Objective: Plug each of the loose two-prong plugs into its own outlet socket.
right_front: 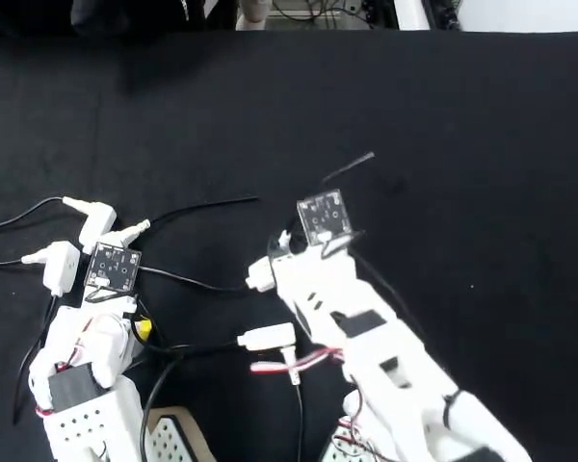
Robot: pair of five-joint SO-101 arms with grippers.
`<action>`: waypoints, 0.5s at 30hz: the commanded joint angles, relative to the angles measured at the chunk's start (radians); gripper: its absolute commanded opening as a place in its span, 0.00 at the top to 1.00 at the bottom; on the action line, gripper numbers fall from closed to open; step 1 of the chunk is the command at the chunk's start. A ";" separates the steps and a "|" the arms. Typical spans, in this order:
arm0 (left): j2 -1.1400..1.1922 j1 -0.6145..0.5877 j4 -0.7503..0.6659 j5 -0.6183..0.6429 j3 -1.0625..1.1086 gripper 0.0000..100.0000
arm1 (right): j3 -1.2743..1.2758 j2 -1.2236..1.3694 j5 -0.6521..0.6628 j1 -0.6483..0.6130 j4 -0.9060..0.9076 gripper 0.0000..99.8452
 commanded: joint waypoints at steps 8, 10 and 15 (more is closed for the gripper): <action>-0.009 -0.007 0.000 -0.008 -0.004 0.69 | -0.051 0.099 0.028 0.031 0.051 0.99; -0.009 -0.007 0.000 -0.008 -0.004 0.69 | -0.035 0.088 0.038 0.046 0.046 0.99; -0.009 -0.007 0.000 -0.008 -0.004 0.69 | 0.008 0.033 0.052 0.058 0.051 0.99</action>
